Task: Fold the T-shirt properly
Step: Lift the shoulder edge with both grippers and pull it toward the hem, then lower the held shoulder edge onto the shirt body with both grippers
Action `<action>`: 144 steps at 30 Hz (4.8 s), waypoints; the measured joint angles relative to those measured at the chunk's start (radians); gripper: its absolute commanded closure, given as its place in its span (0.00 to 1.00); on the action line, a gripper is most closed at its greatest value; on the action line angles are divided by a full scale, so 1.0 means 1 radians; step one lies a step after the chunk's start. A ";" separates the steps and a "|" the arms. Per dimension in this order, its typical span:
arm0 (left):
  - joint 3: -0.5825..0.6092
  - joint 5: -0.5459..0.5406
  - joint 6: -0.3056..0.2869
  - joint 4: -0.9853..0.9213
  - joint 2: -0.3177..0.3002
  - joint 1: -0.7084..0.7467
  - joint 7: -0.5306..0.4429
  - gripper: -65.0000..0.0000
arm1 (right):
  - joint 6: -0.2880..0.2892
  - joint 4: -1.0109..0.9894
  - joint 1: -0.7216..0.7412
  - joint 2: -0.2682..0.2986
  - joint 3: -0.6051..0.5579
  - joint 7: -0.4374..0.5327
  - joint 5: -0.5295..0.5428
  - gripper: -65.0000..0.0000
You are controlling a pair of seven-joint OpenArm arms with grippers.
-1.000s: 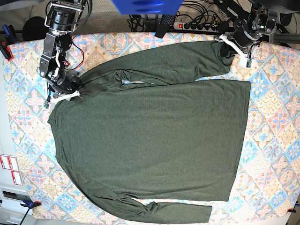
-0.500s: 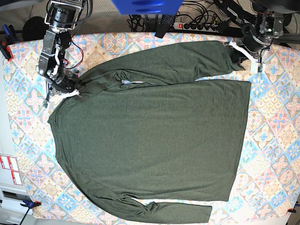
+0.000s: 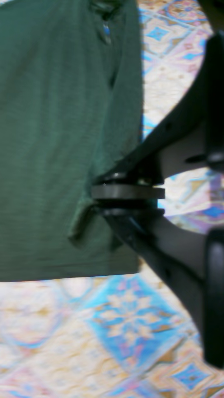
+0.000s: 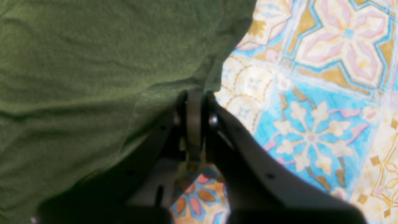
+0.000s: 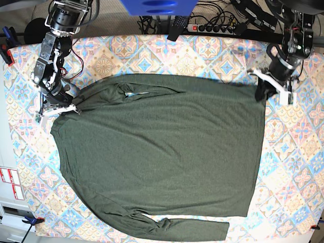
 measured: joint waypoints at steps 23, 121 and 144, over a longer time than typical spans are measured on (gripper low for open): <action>-0.012 0.004 0.005 -0.373 0.019 -0.290 0.000 1.00 | 0.000 -0.010 0.084 -0.001 -0.003 0.002 0.000 1.00; -0.013 0.007 0.009 -0.726 0.158 -0.747 0.006 1.00 | -0.012 -0.354 0.323 0.002 0.002 0.045 -0.023 1.00; 0.058 0.046 0.012 -0.878 0.196 -0.864 -0.004 0.93 | -0.005 -0.516 0.419 0.003 0.001 0.129 -0.019 0.91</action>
